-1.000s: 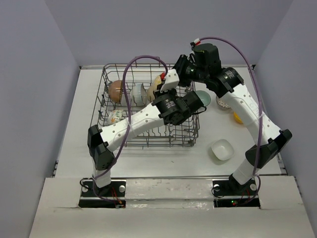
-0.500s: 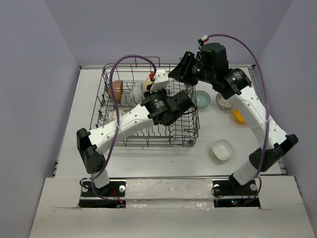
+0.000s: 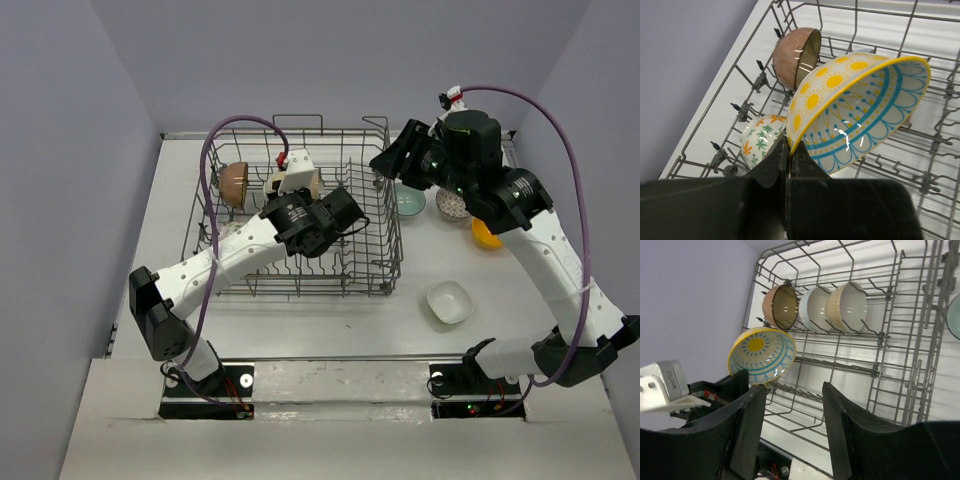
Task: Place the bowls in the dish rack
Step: Pass from the left arm to the right
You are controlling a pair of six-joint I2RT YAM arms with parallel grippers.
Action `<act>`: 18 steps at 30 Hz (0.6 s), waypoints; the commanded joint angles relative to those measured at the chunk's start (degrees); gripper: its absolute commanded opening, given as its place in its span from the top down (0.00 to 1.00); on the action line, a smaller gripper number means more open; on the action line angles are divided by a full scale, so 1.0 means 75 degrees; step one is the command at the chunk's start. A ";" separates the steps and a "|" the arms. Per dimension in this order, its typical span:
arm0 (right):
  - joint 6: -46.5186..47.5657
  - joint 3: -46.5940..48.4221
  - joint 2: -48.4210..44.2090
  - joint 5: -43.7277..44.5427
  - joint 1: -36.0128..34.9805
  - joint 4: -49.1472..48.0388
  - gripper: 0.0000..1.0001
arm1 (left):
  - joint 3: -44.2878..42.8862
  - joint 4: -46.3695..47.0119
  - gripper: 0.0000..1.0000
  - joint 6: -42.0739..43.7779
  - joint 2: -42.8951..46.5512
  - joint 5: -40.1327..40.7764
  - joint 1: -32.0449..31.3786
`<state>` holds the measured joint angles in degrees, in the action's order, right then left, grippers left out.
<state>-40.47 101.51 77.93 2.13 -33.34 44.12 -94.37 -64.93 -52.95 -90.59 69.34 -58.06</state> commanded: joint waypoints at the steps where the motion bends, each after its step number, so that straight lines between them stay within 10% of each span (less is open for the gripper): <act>1: 0.0379 -0.0503 -0.0429 0.0466 0.0016 -0.0152 0.45 | 0.0440 0.0044 1.00 0.0087 0.0500 0.0224 0.0358; 18: 0.0837 -0.2764 -0.1215 0.0383 0.0016 -0.0386 0.46 | 0.1894 0.0020 1.00 0.0169 0.0628 -0.0046 0.1308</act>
<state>-36.38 82.50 70.87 4.23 -33.34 44.18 -80.99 -64.77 -50.78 -88.75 64.97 -49.10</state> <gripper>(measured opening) 0.544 0.040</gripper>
